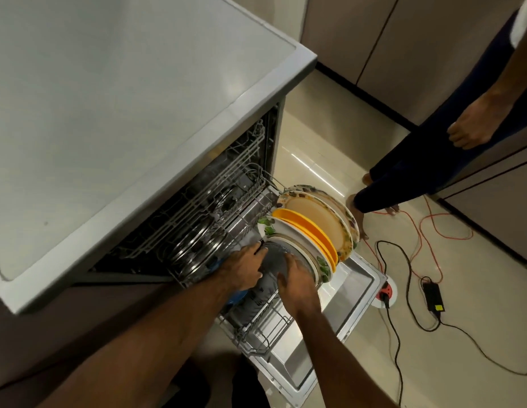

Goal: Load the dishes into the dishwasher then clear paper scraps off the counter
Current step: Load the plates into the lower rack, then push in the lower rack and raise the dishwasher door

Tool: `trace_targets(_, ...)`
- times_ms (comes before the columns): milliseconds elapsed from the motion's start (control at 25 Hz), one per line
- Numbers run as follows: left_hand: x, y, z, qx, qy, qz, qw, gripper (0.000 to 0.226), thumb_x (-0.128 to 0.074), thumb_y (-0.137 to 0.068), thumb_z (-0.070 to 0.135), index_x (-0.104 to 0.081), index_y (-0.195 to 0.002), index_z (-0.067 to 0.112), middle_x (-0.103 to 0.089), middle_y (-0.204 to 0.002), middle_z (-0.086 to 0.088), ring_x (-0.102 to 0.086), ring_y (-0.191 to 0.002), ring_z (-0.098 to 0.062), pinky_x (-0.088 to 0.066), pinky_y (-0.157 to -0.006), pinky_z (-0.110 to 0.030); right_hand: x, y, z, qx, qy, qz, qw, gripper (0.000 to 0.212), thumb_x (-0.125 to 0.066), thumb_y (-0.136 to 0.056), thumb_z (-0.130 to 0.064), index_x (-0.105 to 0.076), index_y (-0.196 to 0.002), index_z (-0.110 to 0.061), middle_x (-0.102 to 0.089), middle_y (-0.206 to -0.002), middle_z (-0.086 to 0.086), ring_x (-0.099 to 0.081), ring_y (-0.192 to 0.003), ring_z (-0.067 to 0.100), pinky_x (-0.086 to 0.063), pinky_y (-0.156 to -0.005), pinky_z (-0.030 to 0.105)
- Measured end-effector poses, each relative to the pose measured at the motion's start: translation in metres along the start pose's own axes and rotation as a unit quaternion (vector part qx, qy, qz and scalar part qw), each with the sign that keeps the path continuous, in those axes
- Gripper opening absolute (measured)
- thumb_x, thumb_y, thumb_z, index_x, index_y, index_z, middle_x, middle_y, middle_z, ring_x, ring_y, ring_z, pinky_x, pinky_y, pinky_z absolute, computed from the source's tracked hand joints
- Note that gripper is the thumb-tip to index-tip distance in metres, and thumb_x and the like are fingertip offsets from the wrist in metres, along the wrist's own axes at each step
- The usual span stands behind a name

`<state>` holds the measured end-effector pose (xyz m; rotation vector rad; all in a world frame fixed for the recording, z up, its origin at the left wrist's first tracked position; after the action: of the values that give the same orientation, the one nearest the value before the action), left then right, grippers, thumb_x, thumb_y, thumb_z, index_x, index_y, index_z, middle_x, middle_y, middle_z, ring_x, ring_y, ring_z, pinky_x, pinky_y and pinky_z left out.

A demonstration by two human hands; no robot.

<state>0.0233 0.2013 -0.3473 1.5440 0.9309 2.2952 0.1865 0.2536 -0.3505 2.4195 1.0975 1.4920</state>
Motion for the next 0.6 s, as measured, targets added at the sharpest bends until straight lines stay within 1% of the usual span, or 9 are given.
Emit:
trace_targets(120,-0.010,0.015,-0.008,0.018,0.013,0.014,1.000,0.078,-0.061,-0.101,0.037,-0.019,-0.163,0.018,-0.014,-0.170,-0.009,-0.027,-0.153,-0.030,-0.032,-0.122,-0.046,-0.005,0.002,-0.012,0.039,0.046,-0.035,0.998,0.068,-0.059,-0.104,-0.031,-0.028,-0.164,-0.019,-0.038,-0.166,0.008,-0.040,-0.150,0.028,-0.038,-0.122,0.044)
trace_targets(280,-0.025,0.048,-0.007,0.047,0.031,0.024,0.998,0.077,-0.059,-0.102,0.037,-0.017,-0.164,0.017,-0.013,-0.171,-0.009,-0.023,-0.154,-0.029,-0.031,-0.122,-0.042,-0.009,0.010,-0.017,0.090,0.098,-0.061,0.989,0.073,-0.061,-0.102,-0.028,-0.025,-0.165,-0.016,-0.032,-0.169,0.011,-0.033,-0.154,0.031,-0.035,-0.124,0.046)
trace_targets(360,-0.033,0.072,0.001,0.057,0.047,0.029,0.997,0.076,-0.058,-0.103,0.036,-0.016,-0.164,0.018,-0.010,-0.171,-0.008,-0.020,-0.155,-0.029,-0.032,-0.121,-0.043,-0.014,0.021,-0.018,0.107,0.119,-0.070,0.985,0.074,-0.060,-0.103,-0.032,-0.024,-0.165,-0.015,-0.028,-0.170,0.012,-0.027,-0.157,0.032,-0.027,-0.128,0.047)
trace_targets(480,-0.047,0.108,0.017,0.066,0.039,0.037,0.996,0.078,-0.057,-0.103,0.038,-0.013,-0.164,0.016,-0.008,-0.171,-0.010,-0.019,-0.156,-0.029,-0.029,-0.122,-0.044,-0.022,0.038,-0.019,0.146,0.163,-0.076,0.973,0.072,-0.049,-0.107,-0.041,-0.020,-0.166,-0.012,-0.020,-0.173,0.011,-0.015,-0.161,0.029,-0.010,-0.131,0.046)
trace_targets(520,-0.052,0.119,0.023,0.073,0.041,0.044,0.996,0.079,-0.057,-0.102,0.038,-0.012,-0.164,0.015,-0.008,-0.171,-0.010,-0.019,-0.156,-0.029,-0.026,-0.123,-0.044,-0.024,0.045,-0.018,0.156,0.169,-0.073,0.970,0.072,-0.047,-0.107,-0.041,-0.019,-0.167,-0.012,-0.019,-0.174,0.011,-0.013,-0.161,0.028,-0.007,-0.131,0.045)
trace_targets(600,-0.065,0.142,0.036,0.094,0.061,0.067,0.991,0.080,-0.056,-0.102,0.039,-0.011,-0.164,0.016,-0.008,-0.172,-0.009,-0.017,-0.156,-0.029,-0.022,-0.125,-0.045,-0.028,0.064,-0.010,0.178,0.174,-0.070,0.966,0.071,-0.047,-0.107,-0.039,-0.020,-0.166,-0.010,-0.020,-0.173,0.011,-0.014,-0.161,0.027,-0.008,-0.131,0.046)
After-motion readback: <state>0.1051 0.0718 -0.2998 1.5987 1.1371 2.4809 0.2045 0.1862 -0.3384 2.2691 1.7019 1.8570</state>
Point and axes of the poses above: each hand's wrist, its own y-axis away from the middle knuckle, its own x-axis out of the back of the hand, z = x × y, the point moved 2 cm from there along -y, towards the middle knuckle
